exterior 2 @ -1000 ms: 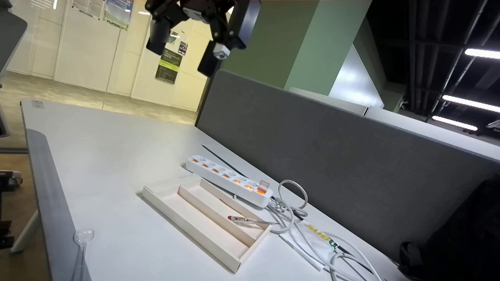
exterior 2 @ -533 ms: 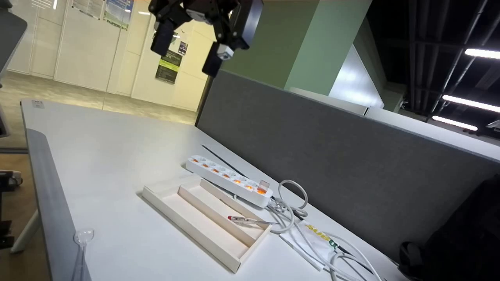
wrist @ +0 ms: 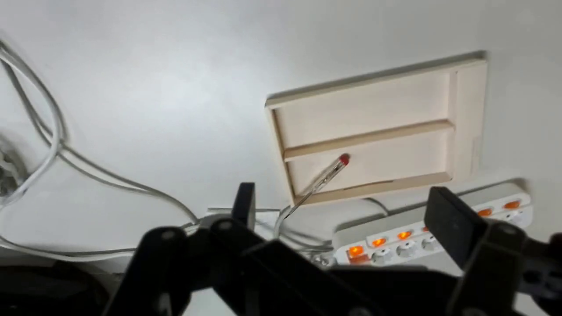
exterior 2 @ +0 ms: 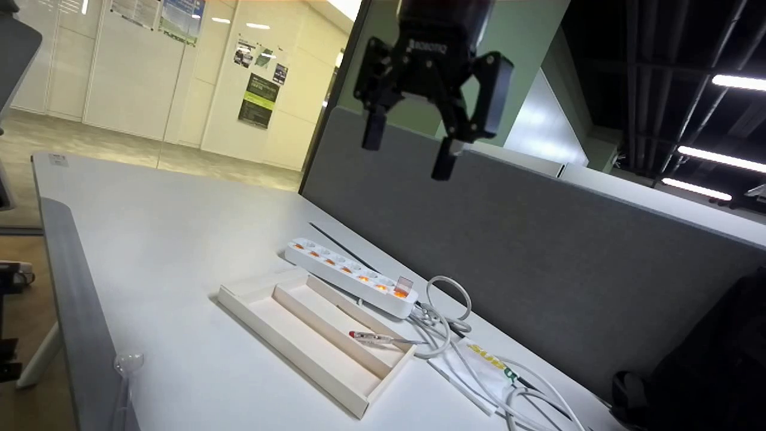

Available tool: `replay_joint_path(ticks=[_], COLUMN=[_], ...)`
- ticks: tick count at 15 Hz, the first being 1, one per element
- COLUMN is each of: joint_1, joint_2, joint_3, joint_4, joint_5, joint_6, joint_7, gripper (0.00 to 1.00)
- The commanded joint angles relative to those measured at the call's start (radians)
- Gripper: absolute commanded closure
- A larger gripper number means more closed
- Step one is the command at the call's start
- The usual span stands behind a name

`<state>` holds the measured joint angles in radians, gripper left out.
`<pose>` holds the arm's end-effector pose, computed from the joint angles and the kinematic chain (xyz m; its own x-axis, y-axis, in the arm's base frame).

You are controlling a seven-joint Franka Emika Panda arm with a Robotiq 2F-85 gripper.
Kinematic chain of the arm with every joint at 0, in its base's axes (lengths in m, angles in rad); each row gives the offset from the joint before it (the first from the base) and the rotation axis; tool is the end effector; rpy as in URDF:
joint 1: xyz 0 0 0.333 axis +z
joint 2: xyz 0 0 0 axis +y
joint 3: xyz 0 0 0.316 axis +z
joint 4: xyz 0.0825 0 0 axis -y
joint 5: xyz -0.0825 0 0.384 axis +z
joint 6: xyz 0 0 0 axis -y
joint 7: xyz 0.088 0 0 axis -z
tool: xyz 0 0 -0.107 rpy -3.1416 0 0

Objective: Remove the screwdriver from the tray and put it on the table

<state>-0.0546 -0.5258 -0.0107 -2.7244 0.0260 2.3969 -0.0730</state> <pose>0.3786 -0.0244 0.4014 0.9801 -0.0098 0.1981 -0.0076 -0.9999 -0.0120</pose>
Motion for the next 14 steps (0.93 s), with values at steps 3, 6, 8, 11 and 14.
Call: replay_joint_path(ticks=[3, 6, 8, 11, 14], joint_1=[-0.031, -0.03, -0.028, -0.052, -0.096], joint_2=[0.111, 0.148, 0.135, 0.172, 0.292], joint_3=[-0.01, -0.012, -0.012, 0.009, 0.019], joint_4=[0.038, 0.047, 0.045, 0.059, 0.126], joint_5=[-0.015, -0.016, -0.016, -0.043, -0.088], joint_6=[0.092, 0.102, 0.101, 0.129, 0.145], joint_7=[0.083, 0.082, 0.082, 0.139, 0.229], gripper=[0.0, 0.0, 0.0, 0.0, 0.0])
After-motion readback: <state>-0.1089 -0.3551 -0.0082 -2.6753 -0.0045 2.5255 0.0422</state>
